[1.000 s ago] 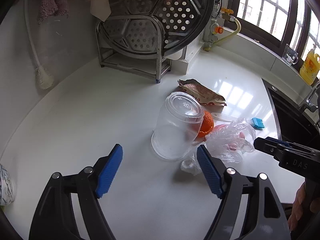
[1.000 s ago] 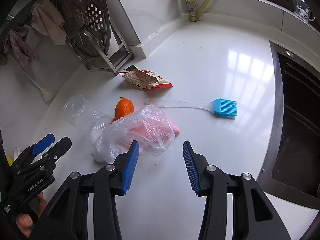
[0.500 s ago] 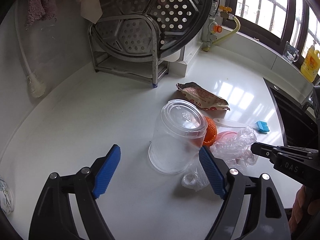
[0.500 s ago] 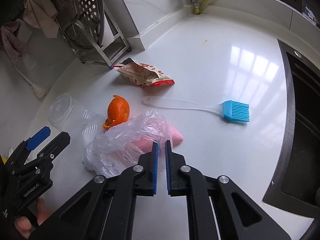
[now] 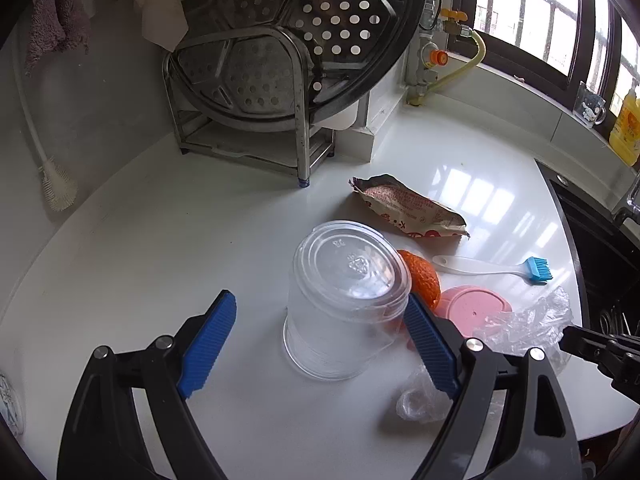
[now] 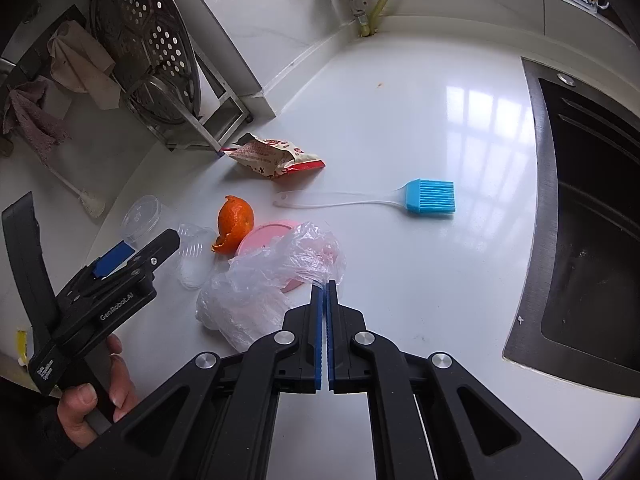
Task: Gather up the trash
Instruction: 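Close the right gripper on the plastic bag while the left gripper grasps the clear cup, then carry the bag and cup over the grey bin and open both grippers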
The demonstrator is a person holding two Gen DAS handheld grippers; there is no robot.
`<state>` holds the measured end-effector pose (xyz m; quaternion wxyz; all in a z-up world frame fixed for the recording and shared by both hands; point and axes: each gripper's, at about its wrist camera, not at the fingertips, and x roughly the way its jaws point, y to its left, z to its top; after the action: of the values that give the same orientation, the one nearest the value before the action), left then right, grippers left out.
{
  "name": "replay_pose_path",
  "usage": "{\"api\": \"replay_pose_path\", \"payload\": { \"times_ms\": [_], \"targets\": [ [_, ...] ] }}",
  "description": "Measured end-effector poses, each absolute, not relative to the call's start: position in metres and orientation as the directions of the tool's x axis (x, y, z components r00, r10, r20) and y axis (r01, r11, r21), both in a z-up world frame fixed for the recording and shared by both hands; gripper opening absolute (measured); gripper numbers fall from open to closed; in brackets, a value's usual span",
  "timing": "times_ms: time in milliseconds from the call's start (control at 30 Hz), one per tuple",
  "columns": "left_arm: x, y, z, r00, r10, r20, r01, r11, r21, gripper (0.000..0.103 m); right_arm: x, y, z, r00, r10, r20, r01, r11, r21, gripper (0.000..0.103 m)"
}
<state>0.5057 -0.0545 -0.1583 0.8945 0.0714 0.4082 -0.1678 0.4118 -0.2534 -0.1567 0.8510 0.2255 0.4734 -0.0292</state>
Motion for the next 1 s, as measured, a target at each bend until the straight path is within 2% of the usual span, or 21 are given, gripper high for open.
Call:
{"api": "replay_pose_path", "payload": {
  "times_ms": [100, 233, 267, 467, 1000],
  "targets": [
    [0.508, -0.06, -0.162, 0.615, -0.23, -0.754, 0.352, 0.936, 0.001, 0.078, 0.404, -0.252, -0.154, 0.556, 0.169, -0.814, 0.264, 0.892, 0.366, 0.002],
    [0.509, -0.065, -0.163, 0.599, -0.232, -0.766, 0.356, 0.935, -0.005, 0.049, 0.392, -0.25, -0.151, 0.557, 0.184, -0.81, 0.262, 0.886, 0.382, 0.002],
    [0.508, -0.066, -0.163, 0.597, -0.234, -0.767, 0.358, 0.934, -0.006, 0.047, 0.388, -0.248, -0.15, 0.555, 0.188, -0.81, 0.26, 0.886, 0.383, 0.002],
    [0.497, -0.066, -0.152, 0.604, -0.268, -0.751, 0.384, 0.923, -0.02, 0.043, 0.367, -0.246, -0.145, 0.553, 0.199, -0.809, 0.268, 0.877, 0.399, 0.002],
    [0.429, -0.045, -0.109, 0.577, -0.341, -0.742, 0.462, 0.886, -0.048, 0.042, 0.297, -0.258, -0.105, 0.604, 0.178, -0.777, 0.289, 0.859, 0.422, 0.002]
  ]
}}
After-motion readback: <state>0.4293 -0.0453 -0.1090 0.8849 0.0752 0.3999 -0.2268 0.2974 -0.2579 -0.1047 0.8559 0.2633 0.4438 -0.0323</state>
